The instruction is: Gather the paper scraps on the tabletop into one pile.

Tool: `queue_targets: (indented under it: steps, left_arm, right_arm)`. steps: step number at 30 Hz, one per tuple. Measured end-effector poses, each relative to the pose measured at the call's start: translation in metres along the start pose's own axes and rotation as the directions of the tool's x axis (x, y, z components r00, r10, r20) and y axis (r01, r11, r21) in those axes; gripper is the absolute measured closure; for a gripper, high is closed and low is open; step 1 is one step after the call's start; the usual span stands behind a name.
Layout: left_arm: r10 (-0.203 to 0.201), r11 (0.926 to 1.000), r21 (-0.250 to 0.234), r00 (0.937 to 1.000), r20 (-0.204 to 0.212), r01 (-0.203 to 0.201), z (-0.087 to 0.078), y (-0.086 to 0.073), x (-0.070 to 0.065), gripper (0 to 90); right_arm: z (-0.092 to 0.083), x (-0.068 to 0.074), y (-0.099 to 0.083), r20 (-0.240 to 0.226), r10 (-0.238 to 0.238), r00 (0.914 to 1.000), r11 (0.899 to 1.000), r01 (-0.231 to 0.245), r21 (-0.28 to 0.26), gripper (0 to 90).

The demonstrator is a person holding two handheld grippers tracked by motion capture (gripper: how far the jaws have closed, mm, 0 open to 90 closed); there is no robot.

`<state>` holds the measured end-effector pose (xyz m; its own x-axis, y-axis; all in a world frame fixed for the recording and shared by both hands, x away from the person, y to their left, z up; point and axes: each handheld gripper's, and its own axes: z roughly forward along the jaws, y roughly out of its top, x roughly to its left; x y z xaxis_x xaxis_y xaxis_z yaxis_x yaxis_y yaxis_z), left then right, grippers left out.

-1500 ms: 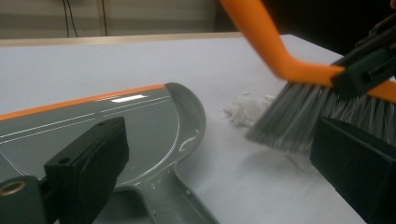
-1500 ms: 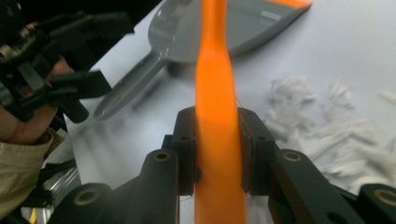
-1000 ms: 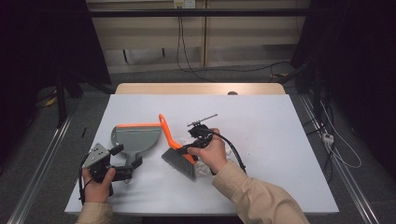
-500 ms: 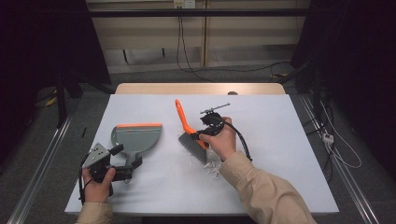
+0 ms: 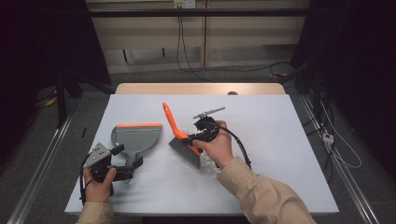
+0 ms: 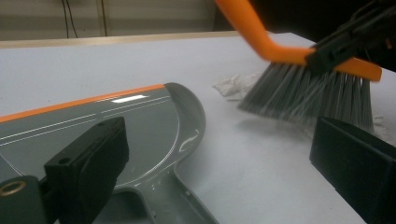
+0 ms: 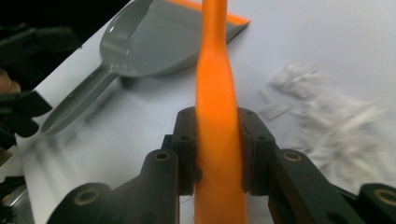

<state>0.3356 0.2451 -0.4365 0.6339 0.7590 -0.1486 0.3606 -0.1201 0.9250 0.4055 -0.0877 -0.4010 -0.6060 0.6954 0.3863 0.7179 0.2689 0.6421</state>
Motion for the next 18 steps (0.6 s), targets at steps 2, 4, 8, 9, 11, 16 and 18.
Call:
queue_targets:
  steps: [2,4,8,9,11,16,18]
  left_arm:
    - [-0.005,1.0,-0.002,1.0,0.001,0.005,0.0,0.0,0.0,4.4]
    - [-0.006,1.0,-0.003,1.0,0.001,0.006,0.0,0.0,0.0,4.4]
    - [-0.007,1.0,-0.002,1.0,0.001,0.007,0.0,0.0,0.0,4.4]
    - [-0.007,1.0,-0.003,1.0,0.001,0.007,-0.001,0.0,0.0,4.4]
    - [-0.009,0.9999,-0.005,1.0,0.0,0.009,-0.001,0.0,0.0,4.4]
    - [-0.006,1.0,-0.002,1.0,0.0,0.006,0.0,0.0,0.0,4.4]
    - [-0.003,1.0,-0.001,1.0,0.0,0.003,0.0,0.0,0.0,4.4]
  right_arm:
    - [0.008,0.001,-0.007,-0.029,0.018,0.9994,1.0,-0.018,0.015,71.4]
    - [0.014,-0.001,-0.012,-0.038,0.041,0.9984,0.999,-0.041,0.024,71.5]
    - [0.011,-0.013,-0.011,-0.003,0.056,0.9984,0.998,-0.056,0.02,71.4]
    - [0.01,-0.015,-0.01,0.021,0.046,0.9987,0.999,-0.046,0.021,71.4]
    - [0.006,-0.021,-0.009,0.039,0.04,0.9985,0.999,-0.04,0.014,71.4]
    - [-0.004,-0.034,-0.007,0.084,0.041,0.9956,0.999,-0.041,-0.005,71.5]
    - [-0.009,-0.036,-0.006,0.106,0.043,0.9934,0.999,-0.041,-0.018,71.5]
